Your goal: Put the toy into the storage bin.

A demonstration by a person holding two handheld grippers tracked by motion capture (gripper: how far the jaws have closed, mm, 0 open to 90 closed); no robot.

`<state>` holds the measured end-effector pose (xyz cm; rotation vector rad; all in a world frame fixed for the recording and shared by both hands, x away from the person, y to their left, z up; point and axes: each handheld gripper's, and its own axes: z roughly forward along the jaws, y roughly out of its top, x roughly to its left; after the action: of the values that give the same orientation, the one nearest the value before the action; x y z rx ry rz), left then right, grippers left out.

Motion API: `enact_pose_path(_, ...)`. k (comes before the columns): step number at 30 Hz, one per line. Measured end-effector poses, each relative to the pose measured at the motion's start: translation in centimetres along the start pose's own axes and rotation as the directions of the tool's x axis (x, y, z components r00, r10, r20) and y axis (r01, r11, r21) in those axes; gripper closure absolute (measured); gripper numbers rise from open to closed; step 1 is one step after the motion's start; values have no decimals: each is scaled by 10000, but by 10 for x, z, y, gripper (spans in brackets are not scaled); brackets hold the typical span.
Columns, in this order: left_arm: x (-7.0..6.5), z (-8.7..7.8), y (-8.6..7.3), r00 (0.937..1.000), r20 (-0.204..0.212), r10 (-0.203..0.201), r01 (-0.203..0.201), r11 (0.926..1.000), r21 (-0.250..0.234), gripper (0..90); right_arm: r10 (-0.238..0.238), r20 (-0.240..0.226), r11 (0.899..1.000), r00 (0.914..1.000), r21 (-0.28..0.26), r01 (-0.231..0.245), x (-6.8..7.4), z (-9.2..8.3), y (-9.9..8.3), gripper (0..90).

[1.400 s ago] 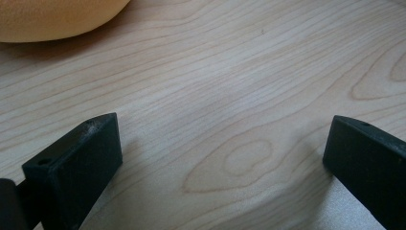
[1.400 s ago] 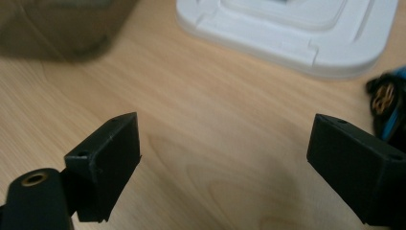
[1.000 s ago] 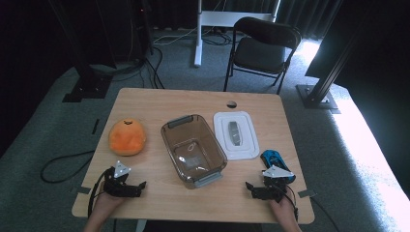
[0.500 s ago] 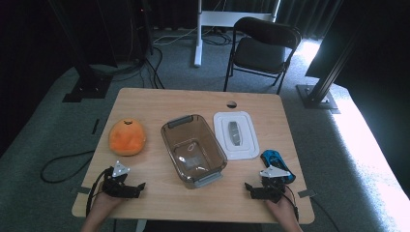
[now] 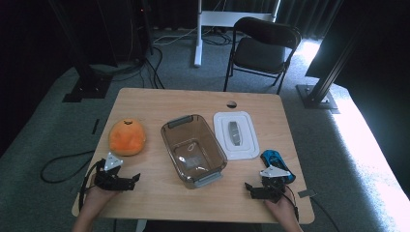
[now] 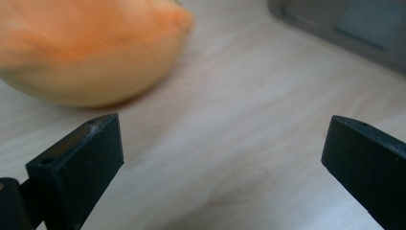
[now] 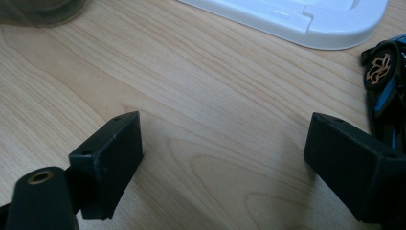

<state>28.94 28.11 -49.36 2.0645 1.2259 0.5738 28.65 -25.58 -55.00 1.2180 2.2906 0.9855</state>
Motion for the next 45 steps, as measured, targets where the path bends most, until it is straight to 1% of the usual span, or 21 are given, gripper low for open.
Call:
enact_pose_path(2, 5, -3, 6, 9997, 107, -199, 201, 9997, -163, 10, 12, 17, 10000, 10000, -3, -12, 0, 0, 0, 123)
enact_pose_path(5, 9, -6, 14, 9998, -41, -185, 184, 9994, -297, 10, 13, 18, 10000, 10000, -3, -13, 0, 0, 0, 123)
enact_pose_path(9, 16, -7, 26, 9987, -270, -427, 413, 9980, -480, 10, 19, 18, 10000, 10000, -3, -19, 0, 0, 0, 123)
enact_pose_path(13, 27, -6, 39, 9955, -420, -852, 825, 9947, -612, 10, 11, 19, 10000, 10000, 3, -11, 0, 0, 0, 123)
enact_pose_path(17, 34, -2, 47, 9935, -540, -1002, 969, 9935, -601, 10, 9, 19, 10000, 10000, -1, -9, 0, 0, 0, 123)
enact_pose_path(19, 38, 3, 51, 9895, -854, -1168, 1126, 9922, -527, 10, 8, 20, 10000, 10000, 6, -8, 0, 0, 0, 123)
enact_pose_path(20, 41, 5, 53, 9889, -793, -1259, 1222, 9913, -497, 10, 10, 19, 10000, 10000, 7, -10, 0, 0, 0, 123)
enact_pose_path(22, 42, 7, 54, 9874, -913, -1294, 1258, 9911, -439, 10, 7, 19, 10000, 10000, 6, -7, 0, 0, 0, 123)
enact_pose_path(24, 47, 15, 57, 9807, -1225, -1521, 1492, 9883, -325, 11, 11, 19, 10000, 10000, 7, -11, 0, 0, 0, 123)
enact_pose_path(25, 49, 18, 58, 9808, -1150, -1577, 1550, 9874, -319, 11, 7, 20, 10000, 10000, 6, -7, 0, 0, 0, 123)
enact_pose_path(28, 51, 26, 60, 9785, -1324, -1580, 1573, 9874, -160, 11, 9, 20, 10000, 10000, 7, -9, 0, 0, 0, 123)
enact_pose_path(29, 52, 28, 61, 9769, -1346, -1661, 1653, 9861, -177, 10, 13, 20, 10000, 10000, 6, -13, 0, 0, 0, 123)
enact_pose_path(32, 55, 33, 67, 9709, -1665, -1719, 1726, 9849, -105, 11, 6, 20, 10000, 10000, 5, -6, 0, 0, 0, 123)
enact_pose_path(34, 56, 35, 69, 9713, -1563, -1794, 1801, 9836, -98, 11, 10, 20, 10000, 10000, 5, -10, 0, 0, 0, 123)
enact_pose_path(35, 55, 41, 73, 9700, -1777, -1658, 1695, 9855, 57, 11, 9, 20, 10000, 10000, 4, -9, 0, 0, 0, 123)
enact_pose_path(36, 55, 44, 74, 9718, -1637, -1695, 1739, 9847, 125, 11, 10, 21, 10000, 10000, 4, -10, 0, 0, 0, 123)
enact_pose_path(37, 54, 46, 74, 9696, -1747, -1714, 1767, 9841, 150, 11, 10, 20, 10000, 10000, 5, -10, 0, 0, 0, 123)
enact_pose_path(39, 54, 51, 75, 9675, -1865, -1708, 1779, 9838, 219, 17, 6, 20, 10000, 10000, 5, -6, 0, 0, 0, 123)
enact_pose_path(41, 55, 55, 73, 9630, -2013, -1790, 1881, 9818, 269, 27, 7, 21, 10000, 10000, 6, -7, 0, 0, 0, 123)
enact_pose_path(43, 54, 59, 71, 9616, -2183, -1662, 1775, 9836, 328, 38, 8, 22, 10000, 10000, 6, -8, 0, 0, 0, 123)
enact_pose_path(45, 54, 61, 69, 9577, -2187, -1872, 1970, 9801, 237, 45, 12, 21, 10000, 10000, 7, -12, 0, 0, 0, 123)
